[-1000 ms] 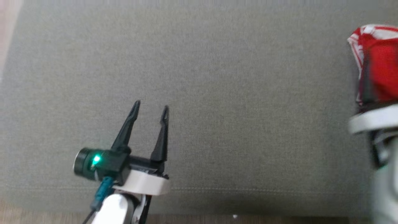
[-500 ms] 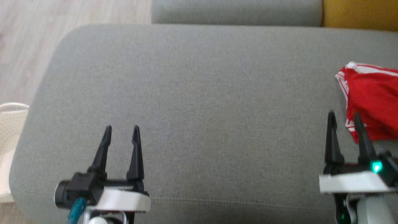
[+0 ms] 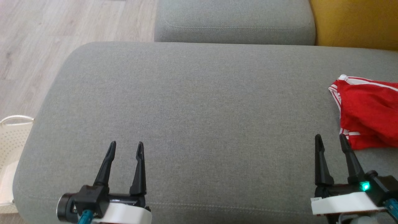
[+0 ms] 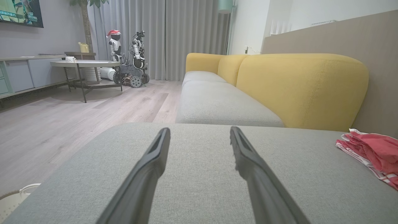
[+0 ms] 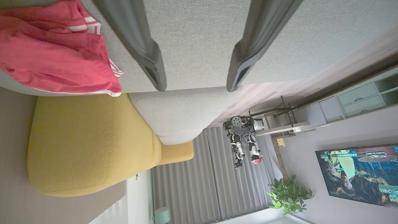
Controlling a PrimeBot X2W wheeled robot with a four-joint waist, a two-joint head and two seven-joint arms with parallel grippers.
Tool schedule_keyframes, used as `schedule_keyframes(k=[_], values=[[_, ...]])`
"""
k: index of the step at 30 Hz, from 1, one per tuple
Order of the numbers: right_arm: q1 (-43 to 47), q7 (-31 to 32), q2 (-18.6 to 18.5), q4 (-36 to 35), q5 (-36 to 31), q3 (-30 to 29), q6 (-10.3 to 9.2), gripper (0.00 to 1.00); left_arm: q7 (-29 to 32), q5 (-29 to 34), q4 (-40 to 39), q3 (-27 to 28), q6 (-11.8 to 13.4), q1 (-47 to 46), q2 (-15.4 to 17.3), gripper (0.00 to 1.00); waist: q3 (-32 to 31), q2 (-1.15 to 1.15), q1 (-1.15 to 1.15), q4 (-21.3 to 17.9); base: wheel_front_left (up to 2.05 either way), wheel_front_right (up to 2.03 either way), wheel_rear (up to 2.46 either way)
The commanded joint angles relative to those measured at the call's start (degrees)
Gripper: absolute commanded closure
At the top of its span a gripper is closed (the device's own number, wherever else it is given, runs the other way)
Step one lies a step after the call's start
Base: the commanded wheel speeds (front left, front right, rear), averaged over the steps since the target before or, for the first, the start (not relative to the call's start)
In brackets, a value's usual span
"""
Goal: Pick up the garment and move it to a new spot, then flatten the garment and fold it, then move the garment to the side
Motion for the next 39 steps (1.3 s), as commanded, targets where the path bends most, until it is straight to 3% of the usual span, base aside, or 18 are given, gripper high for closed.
schedule_keyframes(k=[1, 11, 12, 16, 39], values=[[-0.67, -0.63, -0.16, -2.16, -0.31, 1.41, 0.35, 0.00, -0.29, 0.47, -1.48, 1.64, -0.23, -1.49, -0.18, 0.00, -0.11, 0.00, 0.00, -0.03, 0.00, 0.00, 0.00], [-0.33, -0.63, -0.15, -2.52, -0.35, 0.94, 0.35, 0.00, -0.29, 1.02, -1.11, 1.29, -1.10, -1.43, -0.18, 0.00, 0.08, 0.00, 0.00, -0.18, 0.00, 0.00, 0.00], [0.99, 0.00, 0.00, -0.30, -0.01, -0.25, 0.00, 1.00, 0.00, 0.61, 0.65, -0.14, -1.02, 0.25, 0.01, 1.00, 0.07, 0.00, 0.00, -0.19, 0.00, 0.00, 0.00], [1.47, 0.15, 0.00, 3.01, 0.16, -0.12, -0.02, 1.00, 0.06, 0.35, 4.06, -0.17, -0.97, 1.20, -0.01, 1.00, 0.11, 0.00, 0.00, -0.22, 0.00, 0.00, 0.00], [-0.71, 2.89, -0.87, 3.43, 16.26, -0.76, 0.04, 1.00, 2.76, -15.99, 6.68, 2.23, -3.07, -1.66, 0.90, 1.00, 0.41, 0.00, 0.00, -1.44, 0.00, 0.00, 0.00]])
